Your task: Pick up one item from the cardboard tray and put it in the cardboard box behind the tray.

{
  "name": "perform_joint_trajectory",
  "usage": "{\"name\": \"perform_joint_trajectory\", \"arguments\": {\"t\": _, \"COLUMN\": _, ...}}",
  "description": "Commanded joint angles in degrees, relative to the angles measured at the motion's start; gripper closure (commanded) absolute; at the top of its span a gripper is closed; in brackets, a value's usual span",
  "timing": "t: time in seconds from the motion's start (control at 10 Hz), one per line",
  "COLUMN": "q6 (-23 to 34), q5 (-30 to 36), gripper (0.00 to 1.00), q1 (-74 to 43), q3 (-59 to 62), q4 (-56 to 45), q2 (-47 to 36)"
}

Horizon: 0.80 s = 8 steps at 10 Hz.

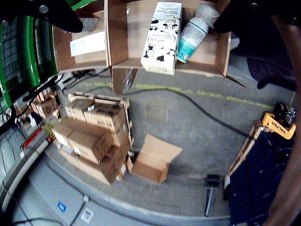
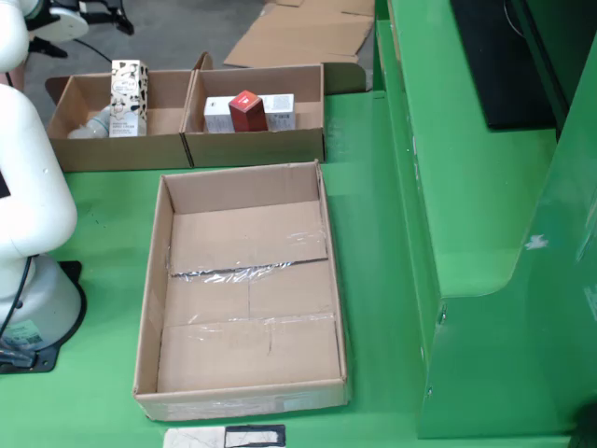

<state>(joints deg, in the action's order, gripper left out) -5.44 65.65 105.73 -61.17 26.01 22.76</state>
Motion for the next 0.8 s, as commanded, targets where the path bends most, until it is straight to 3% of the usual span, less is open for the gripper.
{"name": "perform_joint_trajectory", "arguments": {"t": 0.0, "q6": -6.03, "q5": 0.76, "gripper": 0.00, "q1": -4.16, "q3": 27.13, "q4": -33.43, "q2": -12.71}}
{"name": "perform_joint_trajectory", "arguments": {"t": 0.1, "q6": -6.03, "q5": 0.76, "gripper": 0.00, "q1": -4.16, "q3": 27.13, "q4": -33.43, "q2": -12.71}}
{"name": "perform_joint_trajectory", "arguments": {"t": 0.3, "q6": -6.15, "q5": 0.67, "gripper": 0.00, "q1": -8.41, "q3": 7.58, "q4": -22.87, "q2": -24.86}}
{"name": "perform_joint_trajectory", "arguments": {"t": 0.6, "q6": -6.90, "q5": 1.79, "gripper": 0.00, "q1": -11.40, "q3": 2.78, "q4": -20.14, "q2": -28.13}}
{"name": "perform_joint_trajectory", "arguments": {"t": 0.7, "q6": -9.69, "q5": 2.25, "gripper": 0.00, "q1": -17.22, "q3": 0.71, "q4": -22.46, "q2": -33.30}}
